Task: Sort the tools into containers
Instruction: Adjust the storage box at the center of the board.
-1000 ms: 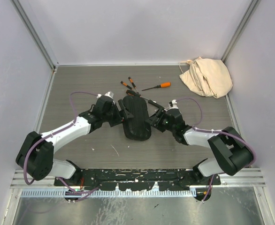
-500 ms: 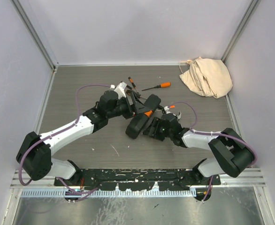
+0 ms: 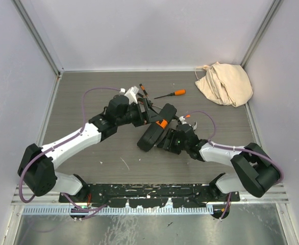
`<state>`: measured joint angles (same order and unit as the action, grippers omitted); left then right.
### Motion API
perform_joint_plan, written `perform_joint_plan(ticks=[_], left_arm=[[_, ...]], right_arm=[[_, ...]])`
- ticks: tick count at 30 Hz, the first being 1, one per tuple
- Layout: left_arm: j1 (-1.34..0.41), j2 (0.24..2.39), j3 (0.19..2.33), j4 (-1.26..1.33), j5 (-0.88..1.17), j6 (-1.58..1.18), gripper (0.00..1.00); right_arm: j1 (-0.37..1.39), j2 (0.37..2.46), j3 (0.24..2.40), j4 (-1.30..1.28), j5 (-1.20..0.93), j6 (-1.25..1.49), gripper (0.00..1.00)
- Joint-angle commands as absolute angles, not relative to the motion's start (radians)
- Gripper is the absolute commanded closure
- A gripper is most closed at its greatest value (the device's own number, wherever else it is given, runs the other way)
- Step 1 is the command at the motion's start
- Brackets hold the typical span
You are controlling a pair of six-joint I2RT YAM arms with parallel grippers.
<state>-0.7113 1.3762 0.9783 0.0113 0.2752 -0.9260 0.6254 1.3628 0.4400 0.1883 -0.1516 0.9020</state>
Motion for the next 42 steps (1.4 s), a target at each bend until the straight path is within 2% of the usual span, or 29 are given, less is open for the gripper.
perform_joint_plan(ticks=[1,9,20,24,34,42], left_arm=[[-0.707,1.356,1.112,-0.103,0.24,-0.779,0.21],[-0.706,1.451,1.279,-0.371,0.177,-0.515,0.19],[-0.704,1.456,1.234,-0.356,0.195,-0.447,0.13],[-0.704,1.478,1.261,-0.358,0.199,-0.424,0.13],[-0.713,1.646,1.484,-0.517,0.138,-0.315,0.15],[-0.779,1.605,1.403,-0.556,0.016,-0.252,0.05]], right_arm=[[0.623,1.313,0.438,0.127,-0.093,0.873,0.42],[0.62,1.239,0.436,0.109,-0.066,0.864,0.4],[0.59,1.009,0.435,-0.003,0.034,0.908,0.36],[0.582,0.996,0.456,-0.033,0.05,0.95,0.33],[0.555,0.994,0.485,-0.084,0.065,1.037,0.23],[0.456,0.932,0.481,-0.152,0.043,1.028,0.2]])
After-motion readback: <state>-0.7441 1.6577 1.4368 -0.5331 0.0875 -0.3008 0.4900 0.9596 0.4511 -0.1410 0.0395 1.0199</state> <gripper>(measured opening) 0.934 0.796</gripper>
